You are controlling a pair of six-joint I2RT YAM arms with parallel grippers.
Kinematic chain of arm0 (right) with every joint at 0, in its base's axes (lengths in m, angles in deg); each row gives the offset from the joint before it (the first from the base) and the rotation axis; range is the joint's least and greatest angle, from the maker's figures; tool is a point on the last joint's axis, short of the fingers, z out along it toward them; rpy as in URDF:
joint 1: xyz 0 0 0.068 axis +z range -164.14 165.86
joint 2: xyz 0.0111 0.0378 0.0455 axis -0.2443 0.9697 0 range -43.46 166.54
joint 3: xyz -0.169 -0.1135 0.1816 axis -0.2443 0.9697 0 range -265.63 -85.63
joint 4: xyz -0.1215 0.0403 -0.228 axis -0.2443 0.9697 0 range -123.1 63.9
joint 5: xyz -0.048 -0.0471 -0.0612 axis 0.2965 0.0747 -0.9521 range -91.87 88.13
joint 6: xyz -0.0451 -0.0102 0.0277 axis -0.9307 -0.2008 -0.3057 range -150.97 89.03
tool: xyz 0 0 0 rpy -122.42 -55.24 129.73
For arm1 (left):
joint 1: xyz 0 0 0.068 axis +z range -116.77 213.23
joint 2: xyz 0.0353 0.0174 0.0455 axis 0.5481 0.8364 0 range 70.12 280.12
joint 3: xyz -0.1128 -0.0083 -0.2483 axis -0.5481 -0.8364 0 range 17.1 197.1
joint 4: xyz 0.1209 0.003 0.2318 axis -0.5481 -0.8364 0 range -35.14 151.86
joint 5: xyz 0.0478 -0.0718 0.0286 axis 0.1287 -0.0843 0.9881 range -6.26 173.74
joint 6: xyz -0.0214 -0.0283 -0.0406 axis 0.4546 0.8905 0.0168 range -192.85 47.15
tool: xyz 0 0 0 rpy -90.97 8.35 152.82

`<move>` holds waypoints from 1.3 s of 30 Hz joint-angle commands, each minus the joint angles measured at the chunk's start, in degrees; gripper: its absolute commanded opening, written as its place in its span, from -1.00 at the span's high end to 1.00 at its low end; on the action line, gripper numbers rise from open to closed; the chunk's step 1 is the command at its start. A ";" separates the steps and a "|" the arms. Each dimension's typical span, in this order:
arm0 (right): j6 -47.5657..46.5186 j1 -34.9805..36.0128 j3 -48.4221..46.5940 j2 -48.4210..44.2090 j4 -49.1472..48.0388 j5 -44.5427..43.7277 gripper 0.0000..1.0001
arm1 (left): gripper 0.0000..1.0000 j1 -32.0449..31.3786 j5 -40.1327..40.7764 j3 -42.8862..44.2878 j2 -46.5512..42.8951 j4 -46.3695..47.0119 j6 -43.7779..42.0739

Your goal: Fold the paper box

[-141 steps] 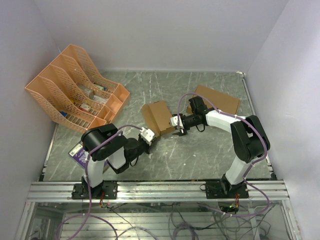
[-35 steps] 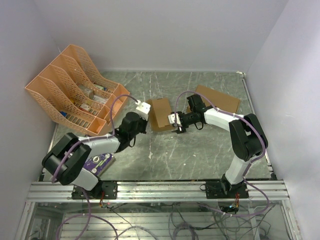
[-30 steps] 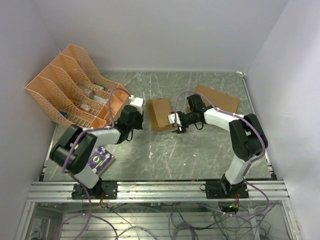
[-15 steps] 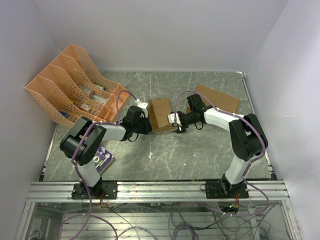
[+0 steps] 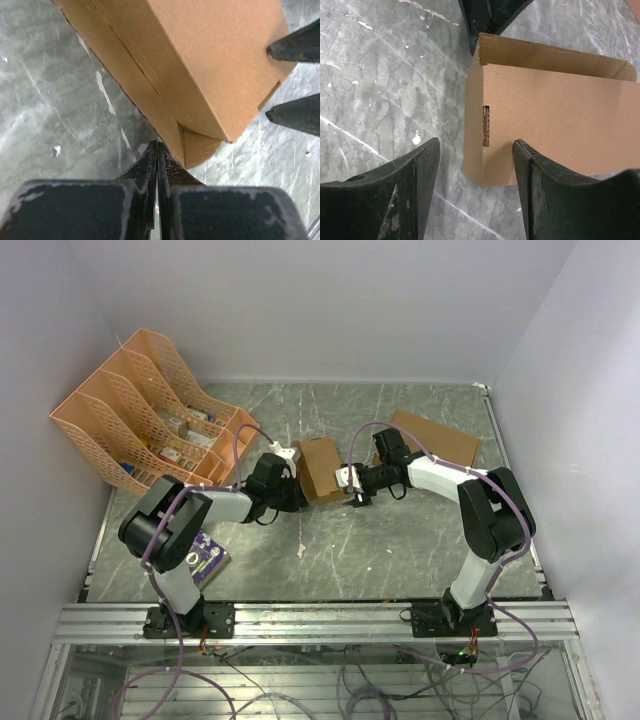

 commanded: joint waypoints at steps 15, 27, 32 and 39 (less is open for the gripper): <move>-24.05 -1.79 -0.81 -1.24 28.13 1.59 -0.18 | -0.46 7.07 9.61 -4.02 -28.48 -8.23 -9.50; -11.02 -6.13 -2.20 -11.75 35.00 8.55 0.27 | -0.04 9.94 -4.76 25.49 4.88 -4.15 -9.37; -4.07 -6.03 1.85 -11.32 31.62 2.86 1.00 | 0.53 9.86 -9.02 35.48 14.45 -8.30 -10.16; 5.23 -1.37 1.11 -5.93 20.46 -5.37 1.00 | 0.66 9.56 -10.56 35.42 17.11 -12.04 -11.78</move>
